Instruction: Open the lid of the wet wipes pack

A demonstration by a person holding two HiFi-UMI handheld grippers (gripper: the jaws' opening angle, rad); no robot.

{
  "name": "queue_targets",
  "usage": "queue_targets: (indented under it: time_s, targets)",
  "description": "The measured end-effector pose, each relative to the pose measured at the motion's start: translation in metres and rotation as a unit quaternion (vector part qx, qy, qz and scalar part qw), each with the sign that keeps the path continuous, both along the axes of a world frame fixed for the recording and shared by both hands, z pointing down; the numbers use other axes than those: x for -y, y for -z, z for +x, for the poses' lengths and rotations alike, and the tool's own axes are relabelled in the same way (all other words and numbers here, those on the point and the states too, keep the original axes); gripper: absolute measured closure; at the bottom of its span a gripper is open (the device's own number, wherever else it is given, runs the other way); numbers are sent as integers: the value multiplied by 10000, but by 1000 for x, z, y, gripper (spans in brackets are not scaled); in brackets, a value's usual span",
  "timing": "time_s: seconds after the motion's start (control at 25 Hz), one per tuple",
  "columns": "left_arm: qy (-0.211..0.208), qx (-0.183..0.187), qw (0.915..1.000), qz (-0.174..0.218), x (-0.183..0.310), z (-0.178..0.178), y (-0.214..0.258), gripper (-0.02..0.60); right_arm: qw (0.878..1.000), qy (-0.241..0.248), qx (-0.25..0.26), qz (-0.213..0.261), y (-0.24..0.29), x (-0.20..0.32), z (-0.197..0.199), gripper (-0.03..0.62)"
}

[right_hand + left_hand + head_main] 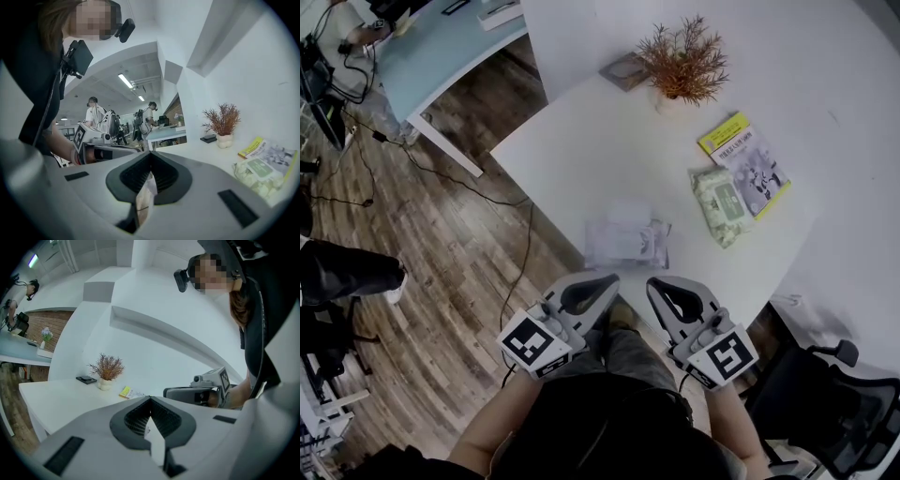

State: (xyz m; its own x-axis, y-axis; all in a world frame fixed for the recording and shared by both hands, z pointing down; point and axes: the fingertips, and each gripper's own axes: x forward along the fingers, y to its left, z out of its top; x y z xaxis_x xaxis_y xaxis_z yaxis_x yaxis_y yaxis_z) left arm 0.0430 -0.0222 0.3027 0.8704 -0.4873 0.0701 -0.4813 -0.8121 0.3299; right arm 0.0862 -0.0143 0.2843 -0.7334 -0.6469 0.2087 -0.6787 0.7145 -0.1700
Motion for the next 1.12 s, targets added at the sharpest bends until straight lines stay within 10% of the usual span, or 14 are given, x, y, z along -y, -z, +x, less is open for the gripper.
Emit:
queue_targets:
  time_s: [1.12]
  targets:
    - [-438, -213, 9983, 317, -6, 4, 29, 571, 9993, 108, -76, 357, 27, -8, -18, 574]
